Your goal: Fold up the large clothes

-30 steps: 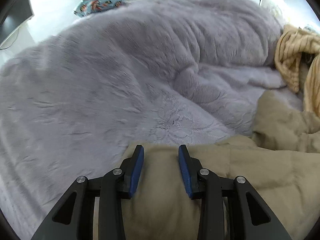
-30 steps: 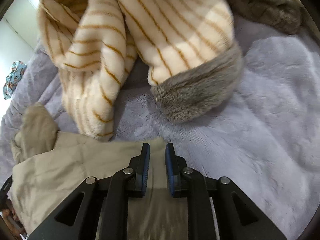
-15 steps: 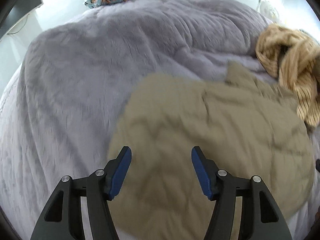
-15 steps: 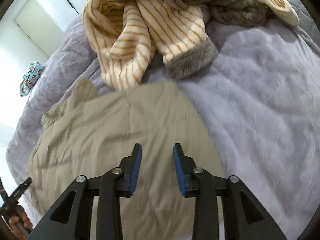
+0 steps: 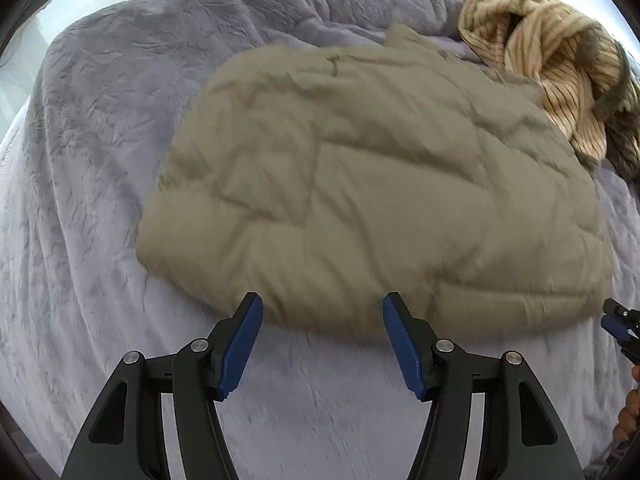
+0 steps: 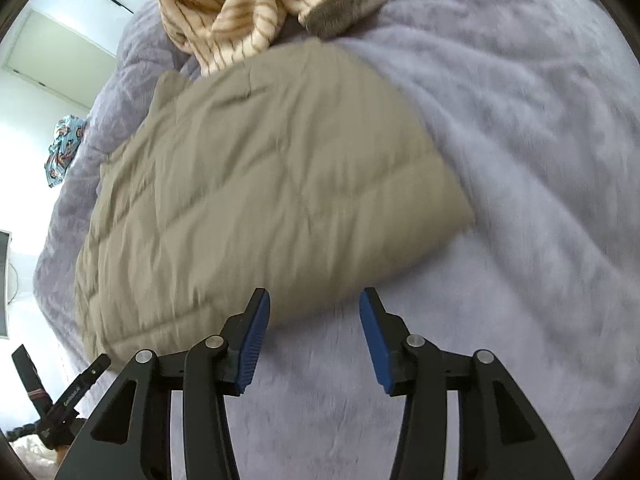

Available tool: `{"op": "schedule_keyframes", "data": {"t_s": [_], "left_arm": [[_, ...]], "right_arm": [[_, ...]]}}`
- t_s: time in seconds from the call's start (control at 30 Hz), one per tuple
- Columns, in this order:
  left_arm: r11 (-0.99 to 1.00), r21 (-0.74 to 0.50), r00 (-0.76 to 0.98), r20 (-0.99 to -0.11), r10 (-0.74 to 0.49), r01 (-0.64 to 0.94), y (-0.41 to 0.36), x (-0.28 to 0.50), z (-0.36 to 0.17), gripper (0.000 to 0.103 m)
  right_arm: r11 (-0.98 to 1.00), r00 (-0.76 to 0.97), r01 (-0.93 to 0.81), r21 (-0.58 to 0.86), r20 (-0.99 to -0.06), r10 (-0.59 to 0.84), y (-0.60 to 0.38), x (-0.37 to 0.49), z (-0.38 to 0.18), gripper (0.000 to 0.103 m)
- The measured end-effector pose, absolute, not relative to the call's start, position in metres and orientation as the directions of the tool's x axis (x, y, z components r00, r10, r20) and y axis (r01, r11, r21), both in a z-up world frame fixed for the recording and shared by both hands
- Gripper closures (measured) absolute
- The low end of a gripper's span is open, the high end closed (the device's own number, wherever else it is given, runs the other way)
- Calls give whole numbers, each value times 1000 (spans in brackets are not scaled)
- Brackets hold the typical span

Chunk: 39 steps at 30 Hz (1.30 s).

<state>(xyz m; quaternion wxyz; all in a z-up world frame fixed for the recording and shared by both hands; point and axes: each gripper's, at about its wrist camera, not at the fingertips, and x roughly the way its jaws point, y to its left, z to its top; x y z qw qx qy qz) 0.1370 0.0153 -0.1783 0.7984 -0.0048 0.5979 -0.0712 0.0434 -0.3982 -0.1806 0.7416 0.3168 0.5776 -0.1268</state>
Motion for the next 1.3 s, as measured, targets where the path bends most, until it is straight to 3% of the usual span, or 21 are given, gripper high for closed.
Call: {"op": "schedule_keyframes", "data": {"t_s": [0.07,0.1,0.13,0.2,0.5,0.57,0.7,0.77,0.9,1.0,1.3], "left_arm": [[988,-105,259,-957,-131,111,13,129,-179,39],[988,-112,250,-958,-137,108,12,127,-179,31],[988,-121,246,-959,-142,100,12,125,-179,12],[987,-131,266,-952,-150,88,12,117,-177,6],[990,-109,261,-957,-129,90,11,101,-178,6],[990,-100,256,-959,-121,96,11,102,-178,6],[990,-111,245,-961,-130,90,12,101,-181,6],[991,-102,246,-962,-120,84,13,101,-182,6],[991,-101,245,-962,-119,85,13,100,-183,6],[991,-112,237,-963,-128,79,16,99,-185,6],[987,-161,248,-956,-157,7,41,97,-186,6]], "right_arm": [[766,285,554,326,-939,193,-392,37,-182,51],[764,279,554,331,-938,204,-388,35,-184,48],[763,276,553,335,-938,212,-385,33,-184,45],[761,269,553,340,-937,223,-380,30,-186,44],[740,254,563,369,-929,270,-367,29,-197,36],[737,262,557,384,-923,282,-364,29,-197,27],[733,291,539,416,-908,301,-362,34,-197,26],[720,304,534,443,-895,326,-363,38,-199,15],[698,332,522,491,-870,364,-364,44,-200,15],[671,365,524,524,-850,380,-364,44,-202,0],[580,386,573,579,-815,432,-369,41,-217,0]]}}
